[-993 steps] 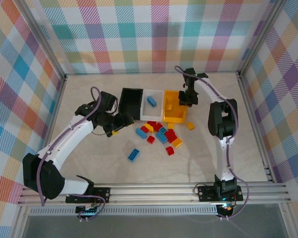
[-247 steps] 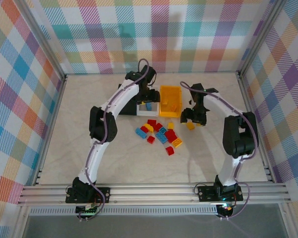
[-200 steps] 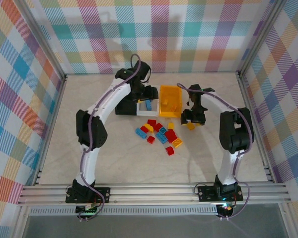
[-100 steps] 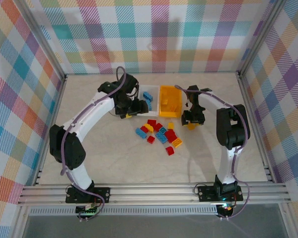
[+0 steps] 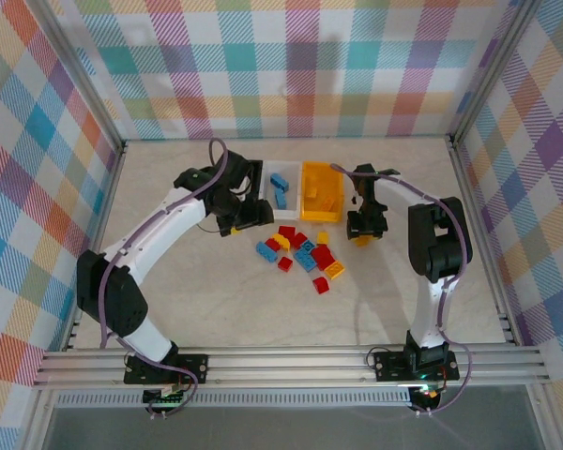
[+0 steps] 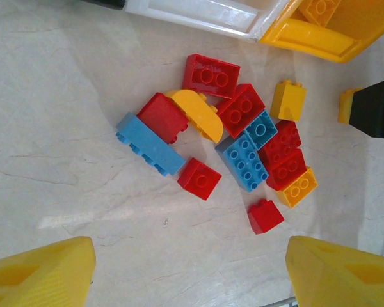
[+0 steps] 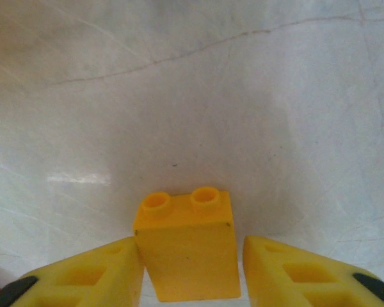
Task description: Sort the legos into containers by color
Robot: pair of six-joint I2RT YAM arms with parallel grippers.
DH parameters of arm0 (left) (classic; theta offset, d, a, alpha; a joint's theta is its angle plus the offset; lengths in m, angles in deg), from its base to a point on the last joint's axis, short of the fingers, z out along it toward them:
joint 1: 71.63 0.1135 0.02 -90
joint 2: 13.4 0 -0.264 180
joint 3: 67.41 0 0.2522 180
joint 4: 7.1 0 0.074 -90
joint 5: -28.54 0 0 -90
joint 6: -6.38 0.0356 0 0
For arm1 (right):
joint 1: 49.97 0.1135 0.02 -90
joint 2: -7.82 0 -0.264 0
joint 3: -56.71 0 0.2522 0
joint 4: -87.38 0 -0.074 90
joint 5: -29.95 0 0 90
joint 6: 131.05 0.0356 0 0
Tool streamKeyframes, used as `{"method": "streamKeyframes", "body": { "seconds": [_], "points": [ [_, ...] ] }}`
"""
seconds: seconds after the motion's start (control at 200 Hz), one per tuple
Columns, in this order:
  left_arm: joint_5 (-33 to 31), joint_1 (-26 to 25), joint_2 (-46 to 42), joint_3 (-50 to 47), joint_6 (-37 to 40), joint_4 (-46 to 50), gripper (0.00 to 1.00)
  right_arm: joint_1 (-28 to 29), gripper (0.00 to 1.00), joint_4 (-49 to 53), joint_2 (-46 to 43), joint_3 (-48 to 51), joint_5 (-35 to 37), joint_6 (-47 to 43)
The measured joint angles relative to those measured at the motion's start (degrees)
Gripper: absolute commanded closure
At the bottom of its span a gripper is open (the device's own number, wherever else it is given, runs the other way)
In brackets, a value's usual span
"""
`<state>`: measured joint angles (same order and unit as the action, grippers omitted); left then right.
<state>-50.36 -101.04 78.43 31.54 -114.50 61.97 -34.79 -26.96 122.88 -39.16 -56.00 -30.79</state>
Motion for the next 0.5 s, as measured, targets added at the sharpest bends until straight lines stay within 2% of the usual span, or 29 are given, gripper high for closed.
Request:
{"method": "streamKeyframes", "body": {
  "seconds": [0.13,0.28,0.5],
  "points": [
    [0.0,0.2,-1.3,-1.9,0.0,0.0,0.20,0.0,0.57,0.0,0.0,0.4,0.5,0.2],
    [0.1,0.7,-2.4,-3.2,0.0,0.0,0.20,0.0,0.69,0.0,0.0,0.7,0.9,1.7],
    [0.5,1.1,-3.1,-5.2,0.1,-0.3,0.19,0.0,0.70,0.9,-1.4,0.6,0.8,3.1]
  ]
}}
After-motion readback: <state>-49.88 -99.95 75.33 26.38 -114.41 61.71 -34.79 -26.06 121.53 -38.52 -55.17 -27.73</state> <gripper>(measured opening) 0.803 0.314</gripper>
